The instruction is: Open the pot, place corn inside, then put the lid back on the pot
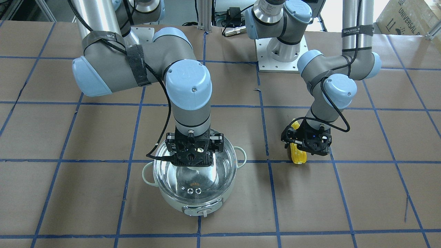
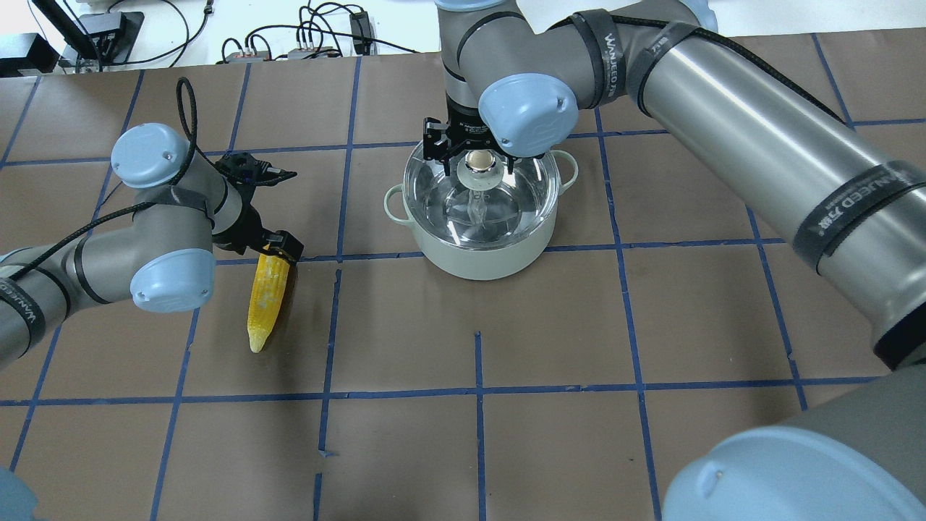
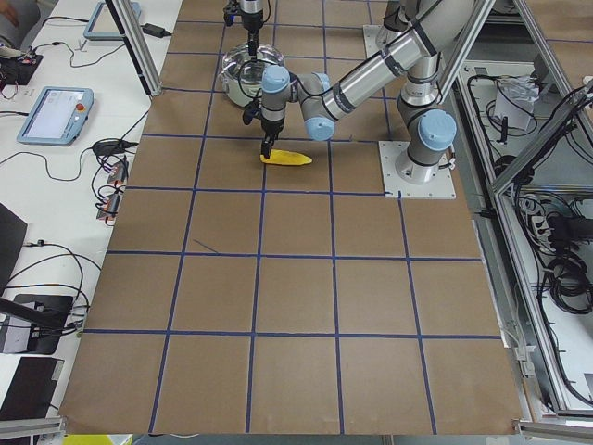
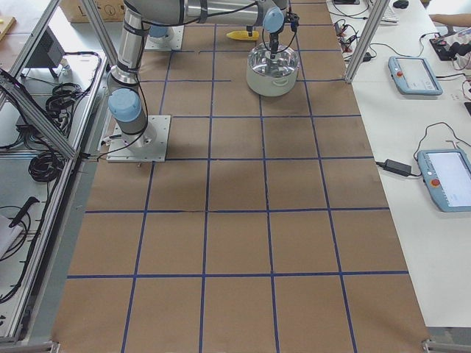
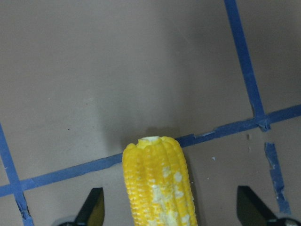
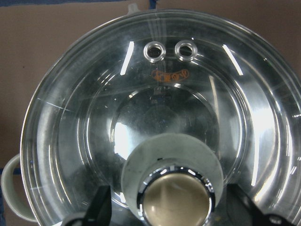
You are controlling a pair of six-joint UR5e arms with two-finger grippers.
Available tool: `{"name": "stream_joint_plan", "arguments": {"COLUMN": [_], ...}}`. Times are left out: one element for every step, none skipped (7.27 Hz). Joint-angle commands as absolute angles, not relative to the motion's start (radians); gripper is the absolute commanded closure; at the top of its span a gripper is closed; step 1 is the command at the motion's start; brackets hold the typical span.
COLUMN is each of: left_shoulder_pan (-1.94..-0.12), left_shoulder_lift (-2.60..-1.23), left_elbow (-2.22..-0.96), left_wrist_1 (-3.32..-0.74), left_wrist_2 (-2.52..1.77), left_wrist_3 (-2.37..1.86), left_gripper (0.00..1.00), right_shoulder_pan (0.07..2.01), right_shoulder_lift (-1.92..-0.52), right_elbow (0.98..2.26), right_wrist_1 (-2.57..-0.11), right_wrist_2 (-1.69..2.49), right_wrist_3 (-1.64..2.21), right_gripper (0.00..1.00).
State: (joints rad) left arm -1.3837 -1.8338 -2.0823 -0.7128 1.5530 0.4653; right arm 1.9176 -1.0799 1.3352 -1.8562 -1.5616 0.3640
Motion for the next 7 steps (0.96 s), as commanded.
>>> {"name": "stream_joint_plan", "arguments": {"left_shoulder_pan": [-1.384, -1.384, -1.384, -1.384, -1.384, -1.385, -1.385], "left_shoulder_lift": [-1.839, -1.839, -1.839, -1.838, -1.838, -1.836, -1.833], "left_elbow": [-2.092, -2.092, -2.094, -2.098, -2.105, -2.109, -2.109], "left_wrist_1": [-0.696, -0.696, -0.695, -0.695, -0.695, -0.695, -0.695], "left_wrist_2": [1.552, 1.554, 1.555, 1.555, 1.554, 1.552, 1.554], "left_wrist_3": [0.471, 0.477, 0.489, 0.486, 0.46, 0.428, 0.426], "left_gripper": [0.05, 0.08, 0.18, 0.36, 0.54, 0.67, 0.75], "right_shoulder_pan": [1.914, 1.914, 1.913, 1.91, 1.901, 1.869, 1.803], "right_shoulder_lift": [-1.083, -1.094, -1.1, -1.12, -1.129, -1.129, -1.131], "right_elbow": [1.333, 1.332, 1.321, 1.272, 1.205, 1.159, 1.158], "right_wrist_1": [-1.858, -1.853, -1.847, -1.783, -1.685, -1.604, -1.557], "right_wrist_2": [-1.56, -1.563, -1.563, -1.563, -1.565, -1.598, -1.62], "right_wrist_3": [0.364, 0.368, 0.367, 0.365, 0.359, 0.316, 0.217], "right_gripper": [0.76, 0.92, 0.92, 0.92, 0.93, 0.92, 0.93]}}
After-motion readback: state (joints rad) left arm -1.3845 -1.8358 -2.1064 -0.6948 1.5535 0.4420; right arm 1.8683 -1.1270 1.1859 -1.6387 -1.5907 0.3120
